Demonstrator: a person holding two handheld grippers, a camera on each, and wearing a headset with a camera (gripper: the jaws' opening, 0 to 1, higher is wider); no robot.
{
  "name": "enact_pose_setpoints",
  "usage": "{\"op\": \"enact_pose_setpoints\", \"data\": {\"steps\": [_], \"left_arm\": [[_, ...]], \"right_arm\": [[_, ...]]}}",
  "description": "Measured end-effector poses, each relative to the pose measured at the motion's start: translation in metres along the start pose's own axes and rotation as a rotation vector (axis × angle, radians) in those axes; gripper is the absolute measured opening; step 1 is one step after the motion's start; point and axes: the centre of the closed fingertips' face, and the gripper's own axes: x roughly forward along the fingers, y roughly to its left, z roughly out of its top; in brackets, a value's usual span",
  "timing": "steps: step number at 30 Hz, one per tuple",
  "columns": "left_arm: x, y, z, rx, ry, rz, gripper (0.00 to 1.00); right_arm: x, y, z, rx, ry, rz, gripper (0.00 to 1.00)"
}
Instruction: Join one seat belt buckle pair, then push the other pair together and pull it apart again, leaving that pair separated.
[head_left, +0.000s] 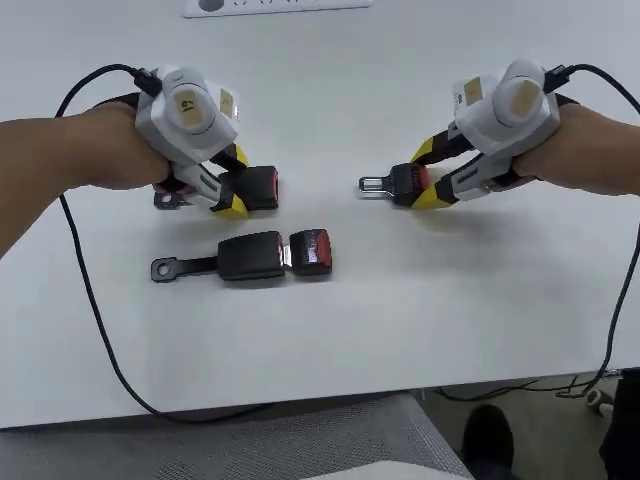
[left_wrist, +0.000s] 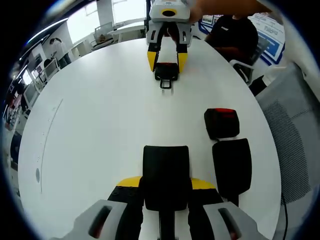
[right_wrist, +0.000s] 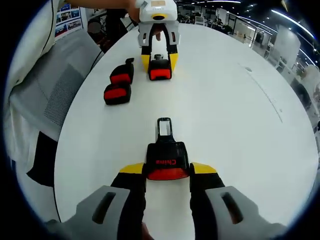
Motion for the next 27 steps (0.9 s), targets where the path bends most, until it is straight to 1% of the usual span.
{"op": "enact_pose_setpoints", "data": {"steps": [1, 3, 5, 7, 8, 10, 12, 13, 14, 15, 16, 17, 18, 19, 20, 21, 22, 23, 24, 25, 26, 27], "left_arm": [[0.0, 0.0, 0.0, 0.006, 0.0, 0.0, 0.34], [0.0, 0.0, 0.001, 0.015, 0.013, -0.002, 0.34], [0.001, 0.001, 0.001, 0.024, 0.023, -0.006, 0.34], [0.001, 0.002, 0.001, 0.03, 0.02, -0.01, 0.35], [0.001, 0.003, 0.001, 0.018, 0.014, -0.011, 0.35], [0.001, 0.002, 0.001, 0.025, 0.013, -0.011, 0.35], [0.001, 0.002, 0.002, 0.015, 0.016, -0.007, 0.36], [0.001, 0.006, 0.002, 0.004, 0.017, 0.018, 0.38], [0.0, 0.007, 0.002, -0.015, 0.014, 0.027, 0.4], [0.0, 0.005, 0.004, -0.059, -0.013, 0.025, 0.41], [0.0, 0.006, 0.004, -0.062, -0.016, 0.029, 0.41], [-0.003, 0.008, 0.005, -0.081, -0.042, 0.045, 0.41], [-0.006, 0.011, 0.006, -0.11, -0.063, 0.053, 0.42], [-0.009, 0.015, 0.006, -0.124, -0.081, 0.066, 0.43], [-0.014, 0.012, 0.009, -0.124, -0.094, 0.08, 0.43], [-0.018, 0.01, 0.011, -0.132, -0.101, 0.093, 0.44], [-0.02, 0.01, 0.011, -0.13, -0.109, 0.106, 0.44], [-0.022, 0.009, 0.009, -0.133, -0.118, 0.117, 0.45], [-0.03, 0.006, 0.011, -0.146, -0.134, 0.128, 0.45], [-0.032, 0.002, 0.01, -0.146, -0.133, 0.132, 0.46], [-0.033, 0.0, 0.009, -0.146, -0.136, 0.136, 0.47], [-0.034, -0.004, 0.005, -0.158, -0.154, 0.147, 0.49]], "right_arm": [[0.0, -0.001, -0.001, 0.003, 0.003, -0.004, 0.32], [0.001, 0.0, -0.002, -0.003, 0.018, -0.017, 0.32], [0.005, 0.001, -0.005, -0.01, 0.035, -0.02, 0.34], [0.007, -0.003, -0.004, -0.003, 0.029, -0.027, 0.36], [0.007, -0.004, -0.004, -0.004, 0.029, -0.03, 0.36], [0.007, -0.003, -0.004, -0.005, 0.03, -0.036, 0.37], [0.006, -0.002, -0.001, 0.003, 0.022, -0.044, 0.38], [0.005, -0.003, 0.001, 0.004, 0.019, -0.061, 0.4], [0.003, -0.003, 0.002, 0.002, 0.017, -0.074, 0.42], [0.0, -0.004, 0.005, 0.004, 0.012, -0.088, 0.44], [-0.002, -0.004, 0.006, 0.009, 0.009, -0.094, 0.45], [-0.007, -0.006, 0.01, 0.024, -0.004, -0.111, 0.46], [-0.009, -0.005, 0.011, 0.029, -0.01, -0.116, 0.46], [-0.013, -0.004, 0.015, 0.04, -0.02, -0.124, 0.46], [-0.019, -0.001, 0.021, 0.055, -0.038, -0.132, 0.46], [-0.019, 0.001, 0.023, 0.059, -0.049, -0.138, 0.46], [-0.02, 0.002, 0.027, 0.088, -0.066, -0.153, 0.46], [-0.022, 0.007, 0.035, 0.132, -0.106, -0.164, 0.48], [-0.025, 0.014, 0.041, 0.113, -0.118, -0.172, 0.49], [-0.026, 0.019, 0.043, 0.103, -0.114, -0.182, 0.49], [-0.026, 0.022, 0.045, 0.104, -0.116, -0.184, 0.5], [-0.026, 0.028, 0.049, 0.133, -0.139, -0.188, 0.5]]}}
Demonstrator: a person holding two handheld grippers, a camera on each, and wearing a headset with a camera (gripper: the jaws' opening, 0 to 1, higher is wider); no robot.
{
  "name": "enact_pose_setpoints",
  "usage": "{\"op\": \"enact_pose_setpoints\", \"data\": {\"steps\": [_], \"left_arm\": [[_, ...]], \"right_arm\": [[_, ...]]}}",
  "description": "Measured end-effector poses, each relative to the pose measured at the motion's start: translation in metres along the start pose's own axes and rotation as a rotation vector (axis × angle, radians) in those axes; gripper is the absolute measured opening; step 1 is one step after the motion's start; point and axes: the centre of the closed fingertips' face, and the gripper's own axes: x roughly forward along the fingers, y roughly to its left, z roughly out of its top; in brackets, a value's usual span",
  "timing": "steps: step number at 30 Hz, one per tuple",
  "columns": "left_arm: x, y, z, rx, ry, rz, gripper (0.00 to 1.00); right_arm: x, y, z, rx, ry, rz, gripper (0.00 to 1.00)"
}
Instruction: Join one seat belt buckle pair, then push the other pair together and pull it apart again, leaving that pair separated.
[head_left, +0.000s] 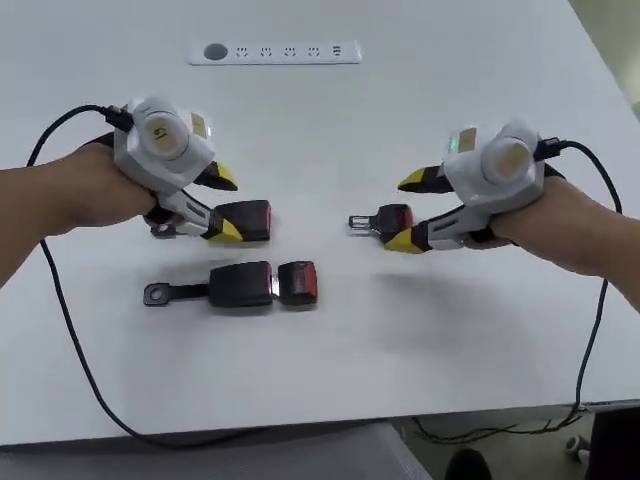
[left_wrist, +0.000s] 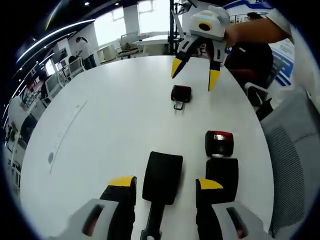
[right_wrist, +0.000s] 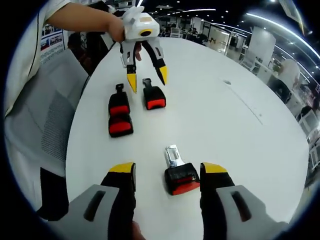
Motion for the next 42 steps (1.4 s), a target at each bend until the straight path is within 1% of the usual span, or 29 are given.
{"op": "enact_pose_setpoints", "data": {"steps": [2, 3, 4, 5, 7, 9, 10, 11, 12, 13, 14, 15, 16, 18, 19, 23, 24, 25, 26, 27, 29, 31, 32, 33, 34, 36, 38, 40, 42], "left_arm": [[-0.003, -0.004, -0.006, -0.017, -0.011, 0.014, 0.52], [-0.006, -0.008, -0.01, -0.024, -0.019, 0.023, 0.53], [-0.009, -0.012, -0.012, -0.029, -0.024, 0.03, 0.54], [-0.012, -0.019, -0.012, -0.044, -0.042, 0.046, 0.54], [-0.017, -0.026, -0.015, -0.063, -0.058, 0.059, 0.56], [-0.021, -0.03, -0.02, -0.101, -0.071, 0.079, 0.62], [-0.025, -0.033, -0.023, -0.121, -0.086, 0.086, 0.64], [-0.028, -0.035, -0.025, -0.127, -0.087, 0.089, 0.66], [-0.033, -0.039, -0.029, -0.13, -0.089, 0.097, 0.66], [-0.036, -0.042, -0.03, -0.139, -0.093, 0.107, 0.67], [-0.041, -0.047, -0.033, -0.148, -0.1, 0.115, 0.68], [-0.045, -0.049, -0.037, -0.159, -0.101, 0.123, 0.69], [-0.05, -0.051, -0.043, -0.183, -0.105, 0.136, 0.71], [-0.06, -0.053, -0.047, -0.216, -0.106, 0.162, 0.75], [-0.066, -0.056, -0.054, -0.226, -0.108, 0.171, 0.76], [-0.079, -0.063, -0.068, -0.268, -0.11, 0.2, 0.78], [-0.081, -0.065, -0.072, -0.277, -0.107, 0.203, 0.79], [-0.083, -0.069, -0.078, -0.288, -0.103, 0.203, 0.79], [-0.084, -0.071, -0.083, -0.3, -0.099, 0.206, 0.8], [-0.088, -0.072, -0.087, -0.318, -0.097, 0.225, 0.82], [-0.093, -0.074, -0.09, -0.335, -0.11, 0.239, 0.85], [-0.099, -0.076, -0.095, -0.352, -0.116, 0.271, 0.91], [-0.1, -0.077, -0.097, -0.358, -0.118, 0.278, 0.94], [-0.102, -0.076, -0.102, -0.364, -0.117, 0.295, 1.0], [-0.102, -0.077, -0.106, -0.369, -0.11, 0.303, 1.0], [-0.101, -0.079, -0.113, -0.376, -0.117, 0.31, 1.0], [-0.104, -0.078, -0.111, -0.383, -0.123, 0.317, 1.0], [-0.104, -0.081, -0.108, -0.397, -0.136, 0.313, 1.0], [-0.106, -0.079, -0.11, -0.402, -0.147, 0.322, 1.0]], "right_arm": [[-0.001, 0.01, 0.001, 0.006, -0.004, 0.002, 0.48], [0.0, 0.014, -0.001, 0.027, -0.004, -0.001, 0.48], [-0.001, 0.017, 0.002, 0.039, -0.023, -0.003, 0.49], [-0.002, 0.021, 0.003, 0.041, -0.028, -0.013, 0.5], [-0.004, 0.031, 0.004, 0.047, -0.028, -0.023, 0.54], [-0.007, 0.033, 0.007, 0.067, -0.048, -0.051, 0.61], [-0.008, 0.035, 0.01, 0.092, -0.075, -0.061, 0.64], [-0.01, 0.036, 0.011, 0.109, -0.086, -0.067, 0.67], [-0.014, 0.039, 0.011, 0.119, -0.085, -0.079, 0.7], [-0.015, 0.042, 0.01, 0.116, -0.082, -0.079, 0.72], [-0.019, 0.046, 0.009, 0.137, -0.087, -0.08, 0.72], [-0.021, 0.049, 0.009, 0.17, -0.094, -0.079, 0.73], [-0.022, 0.049, 0.008, 0.181, -0.093, -0.081, 0.74], [-0.027, 0.048, 0.005, 0.182, -0.099, -0.105, 0.79], [-0.03, 0.047, 0.004, 0.186, -0.104, -0.119, 0.81], [-0.037, 0.046, -0.007, 0.231, -0.115, -0.156, 0.85], [-0.039, 0.048, -0.008, 0.262, -0.125, -0.157, 0.86], [-0.041, 0.05, -0.011, 0.315, -0.133, -0.161, 0.88], [-0.043, 0.05, -0.013, 0.314, -0.135, -0.167, 0.92], [-0.044, 0.05, -0.015, 0.313, -0.135, -0.178, 0.96], [-0.048, 0.052, -0.017, 0.317, -0.141, -0.194, 0.99], [-0.05, 0.059, -0.019, 0.325, -0.141, -0.199, 1.0], [-0.052, 0.061, -0.021, 0.321, -0.139, -0.202, 1.0], [-0.052, 0.063, -0.022, 0.321, -0.138, -0.201, 1.0], [-0.052, 0.063, -0.026, 0.336, -0.133, -0.207, 1.0], [-0.051, 0.066, -0.03, 0.334, -0.119, -0.213, 1.0], [-0.051, 0.065, -0.031, 0.327, -0.116, -0.234, 1.0], [-0.053, 0.067, -0.026, 0.318, -0.137, -0.246, 1.0], [-0.052, 0.068, -0.024, 0.299, -0.134, -0.254, 1.0]]}}
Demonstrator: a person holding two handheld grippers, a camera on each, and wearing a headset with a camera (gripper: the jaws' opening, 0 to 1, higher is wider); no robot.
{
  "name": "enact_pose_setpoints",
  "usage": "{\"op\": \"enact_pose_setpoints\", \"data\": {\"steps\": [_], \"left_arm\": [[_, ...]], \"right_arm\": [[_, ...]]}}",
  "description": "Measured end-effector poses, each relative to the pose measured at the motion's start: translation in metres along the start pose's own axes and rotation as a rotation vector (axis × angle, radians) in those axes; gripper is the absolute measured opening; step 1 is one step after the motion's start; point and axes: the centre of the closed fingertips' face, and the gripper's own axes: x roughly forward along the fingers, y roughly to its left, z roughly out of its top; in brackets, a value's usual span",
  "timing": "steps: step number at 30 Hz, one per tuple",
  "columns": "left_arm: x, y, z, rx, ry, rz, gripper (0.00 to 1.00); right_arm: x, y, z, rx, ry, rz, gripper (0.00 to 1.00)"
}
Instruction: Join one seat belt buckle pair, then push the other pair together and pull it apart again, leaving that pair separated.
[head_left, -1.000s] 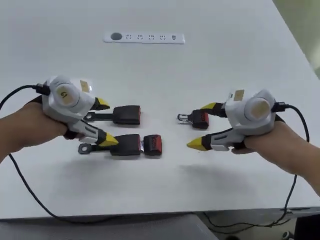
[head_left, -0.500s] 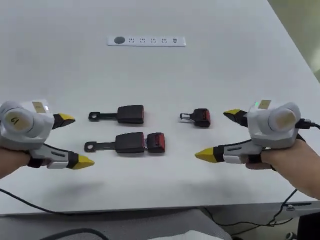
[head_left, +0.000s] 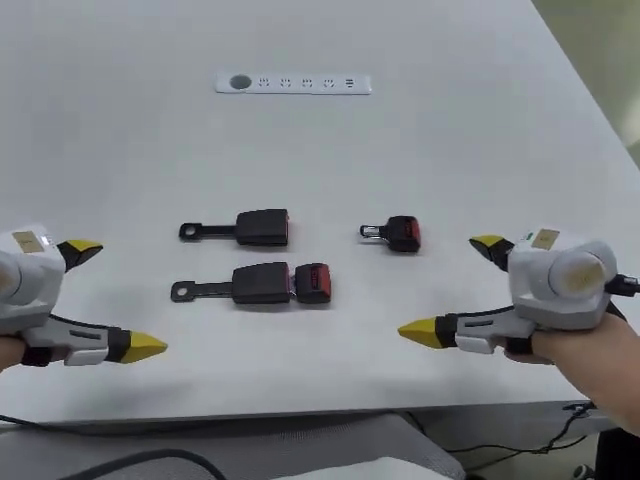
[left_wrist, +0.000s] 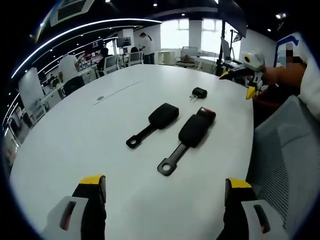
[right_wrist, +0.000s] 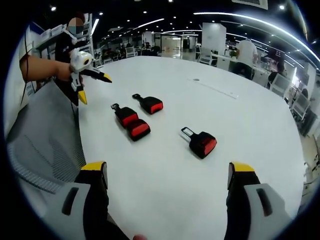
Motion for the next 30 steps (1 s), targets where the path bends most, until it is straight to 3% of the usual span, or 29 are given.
{"op": "enact_pose_setpoints", "data": {"steps": [7, 16, 21, 30], "left_arm": [[-0.004, -0.003, 0.008, -0.027, -0.032, 0.017, 1.0], [-0.004, -0.005, 0.01, -0.025, -0.049, 0.026, 1.0], [-0.005, -0.009, 0.012, -0.038, -0.057, 0.031, 1.0], [-0.009, -0.01, 0.006, -0.025, -0.036, 0.024, 1.0]], "right_arm": [[0.001, -0.002, 0.006, -0.03, -0.02, -0.028, 1.0], [0.002, -0.001, 0.005, -0.016, -0.02, -0.026, 1.0], [-0.002, -0.007, 0.007, -0.011, -0.025, -0.044, 1.0], [0.0, -0.005, 0.0, 0.027, -0.024, -0.025, 1.0]]}}
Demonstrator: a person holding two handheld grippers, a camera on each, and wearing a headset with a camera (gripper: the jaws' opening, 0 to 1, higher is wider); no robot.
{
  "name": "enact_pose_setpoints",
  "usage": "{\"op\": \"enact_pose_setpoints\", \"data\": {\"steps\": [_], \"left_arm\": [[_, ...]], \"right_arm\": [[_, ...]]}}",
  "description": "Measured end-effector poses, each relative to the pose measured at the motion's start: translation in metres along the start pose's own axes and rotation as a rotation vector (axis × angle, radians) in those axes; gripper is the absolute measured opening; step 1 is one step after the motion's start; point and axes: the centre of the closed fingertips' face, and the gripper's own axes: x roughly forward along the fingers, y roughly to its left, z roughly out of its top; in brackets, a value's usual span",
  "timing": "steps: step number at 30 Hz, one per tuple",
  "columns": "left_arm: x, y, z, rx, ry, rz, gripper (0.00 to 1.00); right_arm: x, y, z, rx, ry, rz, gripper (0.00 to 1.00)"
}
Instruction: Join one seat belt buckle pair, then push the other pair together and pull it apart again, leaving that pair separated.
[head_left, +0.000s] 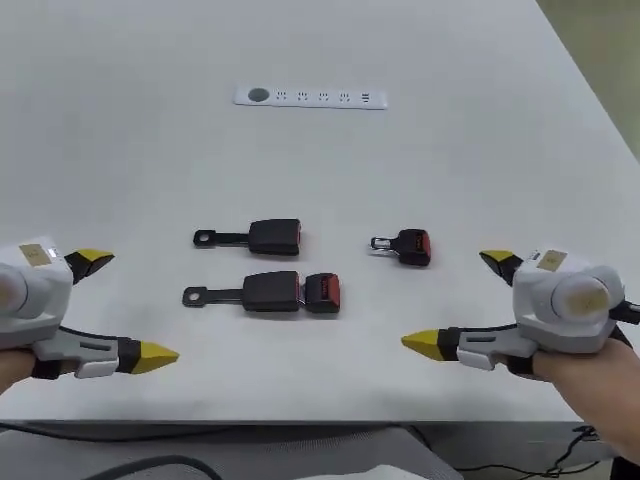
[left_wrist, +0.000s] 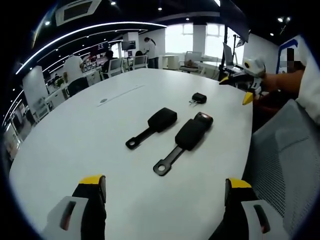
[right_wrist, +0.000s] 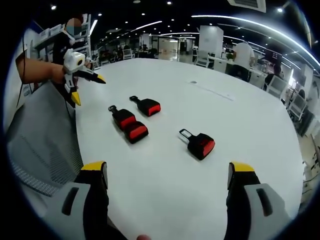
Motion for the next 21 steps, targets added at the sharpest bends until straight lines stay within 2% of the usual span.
{"op": "enact_pose_setpoints", "data": {"steps": [4, 8, 13, 21], "left_arm": [[-0.0007, 0.0029, 0.0, -0.008, -0.01, 0.009, 1.0], [-0.0015, -0.0044, 0.0043, -0.004, -0.013, 0.011, 1.0], [-0.0019, -0.0012, 0.0, -0.009, -0.015, 0.015, 1.0], [-0.005, -0.005, -0.0021, -0.007, -0.01, 0.021, 1.0]], "right_arm": [[-0.0017, 0.005, -0.002, -0.006, 0.008, 0.009, 1.0], [-0.0015, 0.0062, -0.0033, -0.006, 0.009, 0.011, 1.0], [-0.0013, 0.0085, -0.002, 0.01, -0.001, 0.008, 1.0], [-0.0005, 0.0103, -0.0015, 0.024, -0.009, 0.007, 1.0]]}}
